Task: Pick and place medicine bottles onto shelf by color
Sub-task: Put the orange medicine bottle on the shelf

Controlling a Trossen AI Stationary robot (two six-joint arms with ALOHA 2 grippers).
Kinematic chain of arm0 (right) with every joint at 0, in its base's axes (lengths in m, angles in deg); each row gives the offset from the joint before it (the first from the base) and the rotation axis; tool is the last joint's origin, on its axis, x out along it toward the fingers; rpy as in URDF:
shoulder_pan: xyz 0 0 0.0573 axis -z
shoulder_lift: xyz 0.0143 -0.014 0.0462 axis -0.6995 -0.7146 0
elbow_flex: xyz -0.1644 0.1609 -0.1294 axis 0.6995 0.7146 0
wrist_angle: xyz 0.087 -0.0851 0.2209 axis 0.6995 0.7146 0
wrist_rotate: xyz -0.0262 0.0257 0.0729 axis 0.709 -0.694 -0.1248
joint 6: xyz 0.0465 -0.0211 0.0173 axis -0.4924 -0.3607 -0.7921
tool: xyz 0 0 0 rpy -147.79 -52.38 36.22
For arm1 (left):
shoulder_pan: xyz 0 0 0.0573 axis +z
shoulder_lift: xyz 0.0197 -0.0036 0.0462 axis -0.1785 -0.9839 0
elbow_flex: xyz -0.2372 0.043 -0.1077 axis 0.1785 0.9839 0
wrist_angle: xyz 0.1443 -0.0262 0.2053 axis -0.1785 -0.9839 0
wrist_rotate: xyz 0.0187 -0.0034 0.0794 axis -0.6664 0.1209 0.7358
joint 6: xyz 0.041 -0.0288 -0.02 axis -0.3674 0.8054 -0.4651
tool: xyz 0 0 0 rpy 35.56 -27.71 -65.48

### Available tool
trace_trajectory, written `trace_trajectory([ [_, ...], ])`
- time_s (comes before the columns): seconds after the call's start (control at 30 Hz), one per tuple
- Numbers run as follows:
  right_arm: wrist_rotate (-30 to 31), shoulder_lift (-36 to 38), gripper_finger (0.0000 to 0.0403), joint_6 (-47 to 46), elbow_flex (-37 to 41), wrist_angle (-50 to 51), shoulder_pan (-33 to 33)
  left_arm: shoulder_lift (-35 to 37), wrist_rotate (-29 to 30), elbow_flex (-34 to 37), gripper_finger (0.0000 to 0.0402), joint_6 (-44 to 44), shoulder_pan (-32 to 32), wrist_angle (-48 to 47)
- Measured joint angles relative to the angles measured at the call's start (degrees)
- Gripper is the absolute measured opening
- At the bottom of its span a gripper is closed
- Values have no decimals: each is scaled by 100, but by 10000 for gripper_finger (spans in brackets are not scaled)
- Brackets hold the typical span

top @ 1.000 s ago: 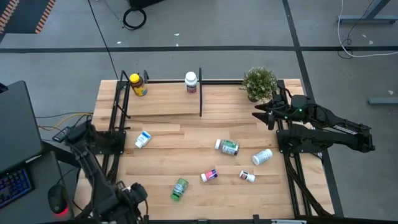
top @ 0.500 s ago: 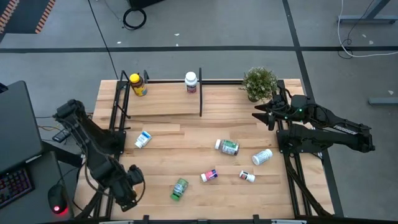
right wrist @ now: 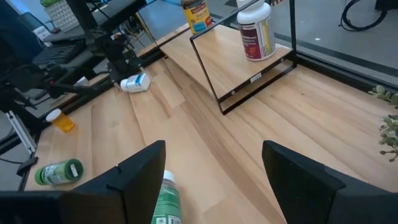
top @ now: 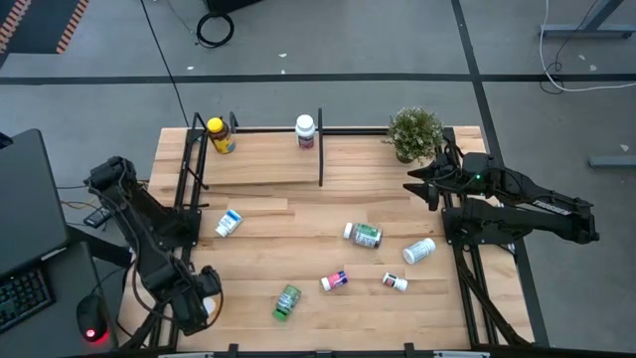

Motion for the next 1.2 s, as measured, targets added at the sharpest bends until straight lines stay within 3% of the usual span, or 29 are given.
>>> trace_trajectory([
  [0.57,136,0,274,45,0,0,0,-19,348,261,212,153,156,112],
  [1.2,152,1,274,107,0,2,1,-693,339,225,184,146,156,350],
])
